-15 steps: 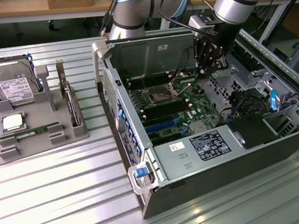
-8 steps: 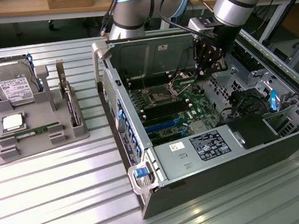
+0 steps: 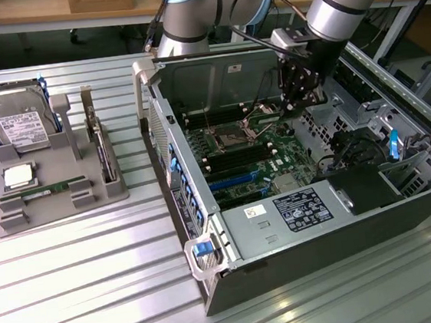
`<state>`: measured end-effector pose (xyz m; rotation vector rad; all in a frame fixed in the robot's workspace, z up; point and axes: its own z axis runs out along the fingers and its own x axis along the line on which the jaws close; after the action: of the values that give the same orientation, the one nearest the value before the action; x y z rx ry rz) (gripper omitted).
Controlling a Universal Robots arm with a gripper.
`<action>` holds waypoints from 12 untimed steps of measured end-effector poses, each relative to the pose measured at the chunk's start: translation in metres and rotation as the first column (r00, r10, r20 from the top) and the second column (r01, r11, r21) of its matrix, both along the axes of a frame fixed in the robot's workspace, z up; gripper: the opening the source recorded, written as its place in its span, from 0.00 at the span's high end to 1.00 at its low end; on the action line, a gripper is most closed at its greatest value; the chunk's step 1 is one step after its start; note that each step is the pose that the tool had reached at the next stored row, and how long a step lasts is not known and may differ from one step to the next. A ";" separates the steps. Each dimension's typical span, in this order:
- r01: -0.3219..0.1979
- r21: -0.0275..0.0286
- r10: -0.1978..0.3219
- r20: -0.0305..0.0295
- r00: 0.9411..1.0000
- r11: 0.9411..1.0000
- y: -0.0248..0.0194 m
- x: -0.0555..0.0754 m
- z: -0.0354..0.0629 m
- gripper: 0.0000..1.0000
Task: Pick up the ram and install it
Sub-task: 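Insert the ram into the slot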
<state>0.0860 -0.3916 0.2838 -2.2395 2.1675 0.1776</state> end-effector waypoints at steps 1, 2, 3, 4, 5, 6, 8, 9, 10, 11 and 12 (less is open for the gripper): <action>0.000 0.000 0.000 0.000 1.000 1.000 0.0000 0.000 -0.0006 0.88; 0.000 0.000 0.000 0.000 1.000 1.000 0.0000 0.000 -0.0012 0.88; 0.000 0.000 0.000 0.000 1.000 1.000 0.0000 0.000 -0.0018 0.88; 0.000 0.000 0.000 0.000 1.000 1.000 0.0000 0.000 -0.0025 0.88; 0.000 0.000 0.000 0.000 1.000 1.000 0.0000 0.000 -0.0031 0.88; 0.000 0.000 0.000 0.000 1.000 1.000 0.0000 0.000 -0.0044 0.88; 0.000 0.000 0.000 0.000 1.000 1.000 0.0000 0.000 -0.0060 0.88; 0.000 0.000 0.000 0.000 1.000 1.000 0.0000 0.000 -0.0064 0.88; 0.000 0.000 0.000 0.000 1.000 1.000 0.0000 0.000 -0.0070 0.88; 0.000 0.000 0.000 0.000 1.000 1.000 0.0000 0.000 -0.0074 0.88; 0.000 0.000 0.000 0.000 1.000 1.000 0.0000 0.000 -0.0083 0.88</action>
<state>0.0860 -0.3916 0.2755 -2.2395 2.1675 0.1776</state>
